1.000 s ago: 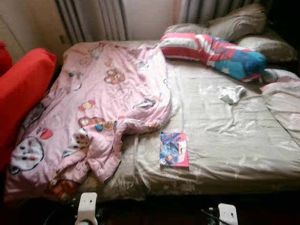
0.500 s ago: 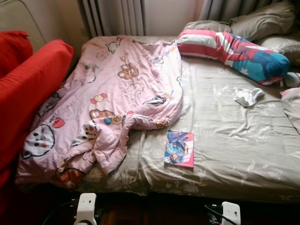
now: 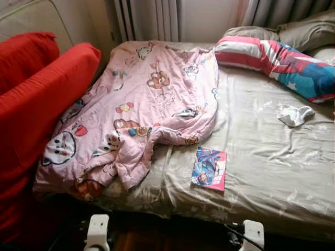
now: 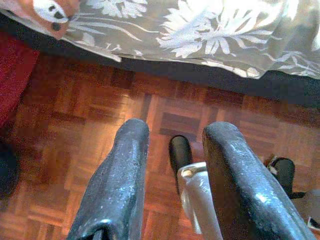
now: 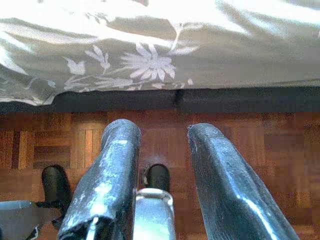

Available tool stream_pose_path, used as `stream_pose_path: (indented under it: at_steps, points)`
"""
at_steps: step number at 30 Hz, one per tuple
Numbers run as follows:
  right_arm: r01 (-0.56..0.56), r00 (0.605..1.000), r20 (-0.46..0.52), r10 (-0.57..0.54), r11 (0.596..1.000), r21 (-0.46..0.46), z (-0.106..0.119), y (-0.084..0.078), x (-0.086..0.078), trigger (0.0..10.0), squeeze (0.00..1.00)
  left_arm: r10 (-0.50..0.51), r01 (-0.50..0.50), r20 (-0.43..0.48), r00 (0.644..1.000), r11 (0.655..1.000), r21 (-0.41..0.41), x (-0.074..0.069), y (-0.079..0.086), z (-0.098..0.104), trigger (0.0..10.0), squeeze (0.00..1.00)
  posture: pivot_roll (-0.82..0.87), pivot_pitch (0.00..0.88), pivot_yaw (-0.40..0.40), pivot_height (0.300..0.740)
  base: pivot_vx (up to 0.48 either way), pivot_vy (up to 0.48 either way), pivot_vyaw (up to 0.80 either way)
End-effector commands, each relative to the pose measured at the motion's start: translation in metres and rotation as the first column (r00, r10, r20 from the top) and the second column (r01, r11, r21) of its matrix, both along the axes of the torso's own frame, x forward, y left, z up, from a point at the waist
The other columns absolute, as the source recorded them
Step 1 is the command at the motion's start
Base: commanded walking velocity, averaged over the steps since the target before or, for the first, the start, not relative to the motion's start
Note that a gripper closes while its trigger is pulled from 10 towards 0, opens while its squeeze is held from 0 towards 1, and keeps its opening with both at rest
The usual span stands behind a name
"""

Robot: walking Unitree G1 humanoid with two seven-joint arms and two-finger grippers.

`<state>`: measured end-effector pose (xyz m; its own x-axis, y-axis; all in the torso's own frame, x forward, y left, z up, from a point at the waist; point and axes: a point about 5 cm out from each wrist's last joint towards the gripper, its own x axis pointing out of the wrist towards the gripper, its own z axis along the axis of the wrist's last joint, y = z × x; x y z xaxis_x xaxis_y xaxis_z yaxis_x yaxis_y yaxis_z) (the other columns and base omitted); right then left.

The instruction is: Clean up the room

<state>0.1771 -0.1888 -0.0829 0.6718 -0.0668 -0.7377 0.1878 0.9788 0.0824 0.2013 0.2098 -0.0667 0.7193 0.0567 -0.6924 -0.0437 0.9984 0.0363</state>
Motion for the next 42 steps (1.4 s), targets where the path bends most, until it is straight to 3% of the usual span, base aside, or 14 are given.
stream_pose_path:
  at_steps: [1,5,14,17,20,24,28,31,33,34,37,42]
  points:
    - [-0.01,1.0,0.004,0.01,1.0,0.004,0.0,0.002,0.0,10.0,0.0,0.011,-0.011,-0.016,1.0,1.0,0.007,-0.003,0.002,-0.002,10.0,0.0,-0.07,0.113,0.025,0.74,0.281,0.0,0.42]
    - [-0.032,0.999,0.009,0.032,0.999,-0.015,0.001,0.002,0.001,10.0,0.0,0.012,-0.012,-0.017,1.0,1.0,0.007,-0.003,0.002,-0.002,10.0,0.0,-0.07,0.118,0.025,0.74,0.283,0.0,0.79]
    - [-0.003,1.0,0.018,0.003,1.0,-0.003,0.002,0.002,0.005,10.0,0.0,0.01,-0.009,-0.011,1.0,1.0,0.01,-0.001,0.005,0.0,10.0,0.0,-0.08,0.122,0.025,0.74,0.287,0.0,0.0]
    - [0.013,0.998,0.055,-0.013,1.0,-0.009,0.007,0.0,0.014,10.0,0.0,0.003,-0.003,0.027,1.0,1.0,0.03,0.008,0.007,0.006,10.0,0.0,-0.08,0.127,0.025,0.74,0.0,0.0,0.0]
    - [0.014,0.99,0.144,-0.013,1.0,-0.004,0.02,0.0,0.034,10.0,0.0,0.002,-0.004,0.133,0.991,1.0,0.015,0.03,0.005,0.021,10.0,0.0,-0.08,0.135,0.026,0.74,0.0,0.0,0.0]
    - [-0.007,0.975,0.22,0.01,1.0,-0.012,0.031,0.001,0.05,10.0,0.0,-0.002,0.0,0.216,0.976,1.0,0.007,0.045,0.003,0.033,10.0,0.0,-0.09,0.14,0.026,0.74,0.0,0.0,0.0]
    - [-0.041,0.924,0.378,0.053,0.998,-0.042,0.059,0.0,0.082,10.0,0.0,-0.022,0.03,0.41,0.912,0.999,-0.014,0.077,-0.004,0.066,10.0,0.0,-0.1,0.141,0.021,0.74,0.0,0.0,0.0]
    - [-0.047,0.876,0.477,0.068,0.997,-0.056,0.077,0.0,0.098,10.0,0.0,-0.046,0.062,0.517,0.855,0.998,-0.013,0.091,-0.01,0.086,10.0,0.0,-0.11,0.141,0.019,0.74,0.0,0.0,0.0]
    - [-0.043,0.825,0.56,0.078,0.996,-0.077,0.093,-0.001,0.109,10.0,0.0,-0.05,0.071,0.569,0.821,0.997,-0.014,0.094,-0.014,0.094,10.0,0.0,-0.11,0.142,0.016,0.74,0.0,0.0,0.0]
    - [-0.043,0.825,0.56,0.078,0.996,-0.077,0.093,-0.001,0.109,10.0,0.0,-0.05,0.071,0.569,0.821,0.997,-0.014,0.094,-0.014,0.094,10.0,0.0,-0.11,0.142,0.016,0.74,0.0,0.0,0.0]
    - [-0.044,0.785,0.612,0.092,0.995,-0.093,0.103,0.0,0.111,10.0,0.0,-0.055,0.07,0.629,0.775,0.998,0.002,0.094,-0.019,0.102,10.0,0.0,-0.09,0.137,0.009,0.74,0.0,0.0,0.0]
    - [-0.053,0.784,0.612,0.105,0.993,-0.102,0.1,0.004,0.107,10.0,0.0,-0.064,0.082,0.658,0.75,0.997,0.004,0.089,-0.023,0.105,10.0,0.0,-0.09,0.131,0.001,0.74,0.0,0.0,0.0]
